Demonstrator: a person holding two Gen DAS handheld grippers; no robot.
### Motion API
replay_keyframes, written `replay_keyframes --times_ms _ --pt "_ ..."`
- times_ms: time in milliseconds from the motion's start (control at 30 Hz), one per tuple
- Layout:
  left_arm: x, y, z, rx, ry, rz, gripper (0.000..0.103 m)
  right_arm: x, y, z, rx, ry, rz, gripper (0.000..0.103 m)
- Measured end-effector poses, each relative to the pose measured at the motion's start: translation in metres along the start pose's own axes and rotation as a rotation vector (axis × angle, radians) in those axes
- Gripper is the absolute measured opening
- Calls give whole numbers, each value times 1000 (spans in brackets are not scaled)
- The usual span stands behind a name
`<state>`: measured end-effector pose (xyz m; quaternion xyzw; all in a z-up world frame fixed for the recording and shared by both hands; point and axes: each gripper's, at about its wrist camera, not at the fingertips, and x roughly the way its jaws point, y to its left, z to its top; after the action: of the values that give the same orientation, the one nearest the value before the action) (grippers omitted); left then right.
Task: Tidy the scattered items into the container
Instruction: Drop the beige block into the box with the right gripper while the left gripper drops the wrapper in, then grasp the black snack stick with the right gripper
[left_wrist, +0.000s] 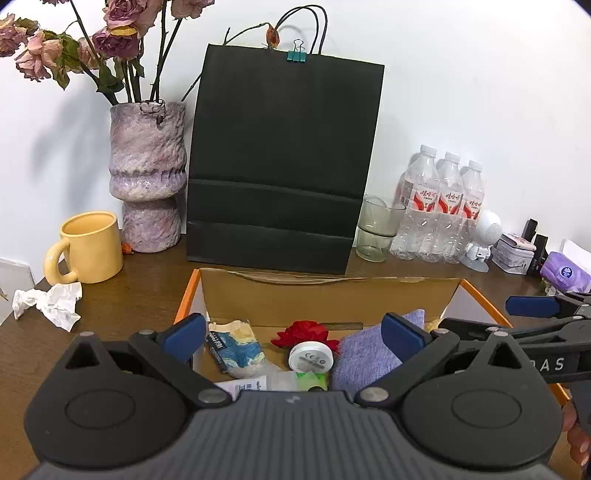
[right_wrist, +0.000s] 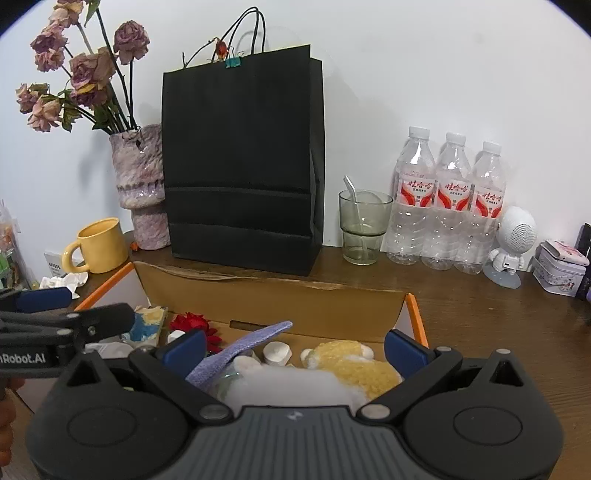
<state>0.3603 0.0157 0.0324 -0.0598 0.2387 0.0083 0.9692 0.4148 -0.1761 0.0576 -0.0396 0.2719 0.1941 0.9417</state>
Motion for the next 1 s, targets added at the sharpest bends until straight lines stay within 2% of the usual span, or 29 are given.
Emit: replay_keyframes --times_ms 267,600,733,900,1000 --pt "-25 1 1 -11 -32 10 103 -22 3 -2 -1 -29 -8 103" --pt "-85 26 -15 -49 -80 -19 103 -85 27 -30 -59 -74 30 103" --pt "-108 43 -34 -66 -90 3 103 -107 43 -50 -86 -82 66 103" --pt "-130 57 -66 -66 -50 14 103 -115 60 -82 -59 -43 130 103" --pt "-138 61 -84 -54 -30 19 103 -108 73 -103 -79 4 139 95"
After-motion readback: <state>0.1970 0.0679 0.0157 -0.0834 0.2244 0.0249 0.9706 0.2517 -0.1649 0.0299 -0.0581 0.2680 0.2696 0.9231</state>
